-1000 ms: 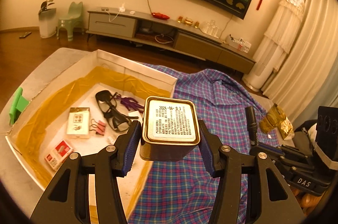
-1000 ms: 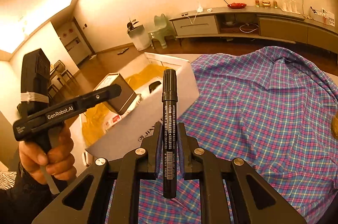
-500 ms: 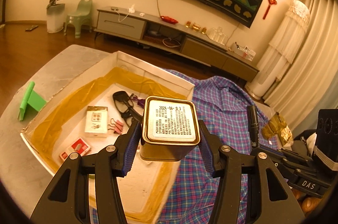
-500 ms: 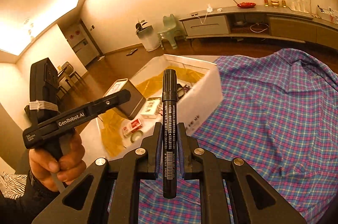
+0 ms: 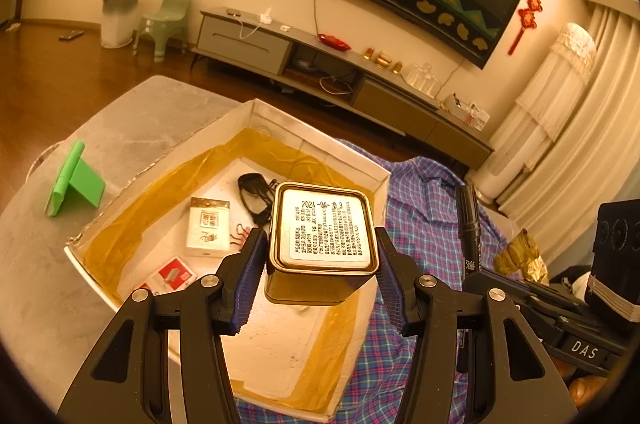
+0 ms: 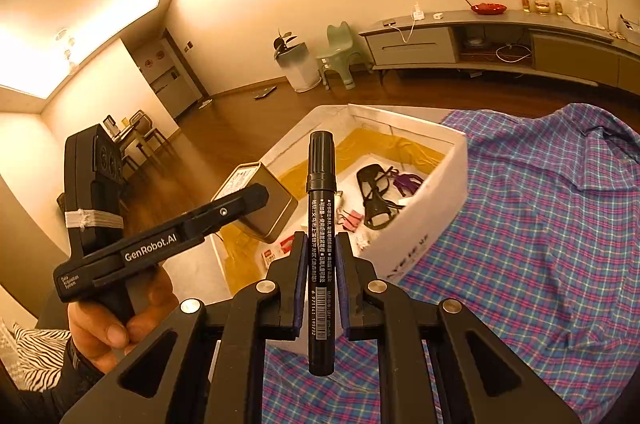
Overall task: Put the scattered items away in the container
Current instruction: 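Carry the metal tin and black marker over the cardboard box with both tools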
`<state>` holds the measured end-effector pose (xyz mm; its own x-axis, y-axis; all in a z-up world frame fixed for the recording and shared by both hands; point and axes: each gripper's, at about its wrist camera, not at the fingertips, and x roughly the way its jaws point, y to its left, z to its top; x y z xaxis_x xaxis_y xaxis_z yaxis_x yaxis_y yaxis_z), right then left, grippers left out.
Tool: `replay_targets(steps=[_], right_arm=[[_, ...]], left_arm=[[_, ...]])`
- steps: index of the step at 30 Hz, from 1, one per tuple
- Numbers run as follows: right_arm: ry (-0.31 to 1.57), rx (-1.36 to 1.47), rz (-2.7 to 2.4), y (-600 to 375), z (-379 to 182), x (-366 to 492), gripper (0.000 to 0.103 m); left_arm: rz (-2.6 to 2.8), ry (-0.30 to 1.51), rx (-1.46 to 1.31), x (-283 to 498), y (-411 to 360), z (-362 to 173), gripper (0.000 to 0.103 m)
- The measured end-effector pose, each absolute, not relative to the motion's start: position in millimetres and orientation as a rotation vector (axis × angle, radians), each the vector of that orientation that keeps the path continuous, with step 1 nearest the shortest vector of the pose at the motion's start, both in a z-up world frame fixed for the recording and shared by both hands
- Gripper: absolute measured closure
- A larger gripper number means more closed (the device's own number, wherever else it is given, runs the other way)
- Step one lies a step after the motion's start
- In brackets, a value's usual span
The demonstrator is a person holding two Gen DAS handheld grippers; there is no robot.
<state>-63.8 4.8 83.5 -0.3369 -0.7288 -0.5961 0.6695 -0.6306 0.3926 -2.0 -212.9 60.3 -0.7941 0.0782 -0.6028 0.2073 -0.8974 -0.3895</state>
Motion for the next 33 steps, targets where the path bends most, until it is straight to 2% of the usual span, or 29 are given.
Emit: replay_targets(steps=[16,22,29,33], right_arm=[[-0.055,1.006,-2.038,-54,73,-81,0.089],[-0.058,1.048,-2.037,-76,59,-90,0.089],[0.025,1.112,-2.046,-100,33,-95,0.088],[0.071,1.146,-2.048,-109,20,-98,0.088]], left_arm=[[-2.735,0.888,1.023,-1,-247,42,0.048],[-2.658,0.984,1.055,-3,-259,26,0.048],[-2.598,1.085,1.096,-7,-267,8,0.048],[-2.573,1.037,1.118,-13,-265,3,0.048]])
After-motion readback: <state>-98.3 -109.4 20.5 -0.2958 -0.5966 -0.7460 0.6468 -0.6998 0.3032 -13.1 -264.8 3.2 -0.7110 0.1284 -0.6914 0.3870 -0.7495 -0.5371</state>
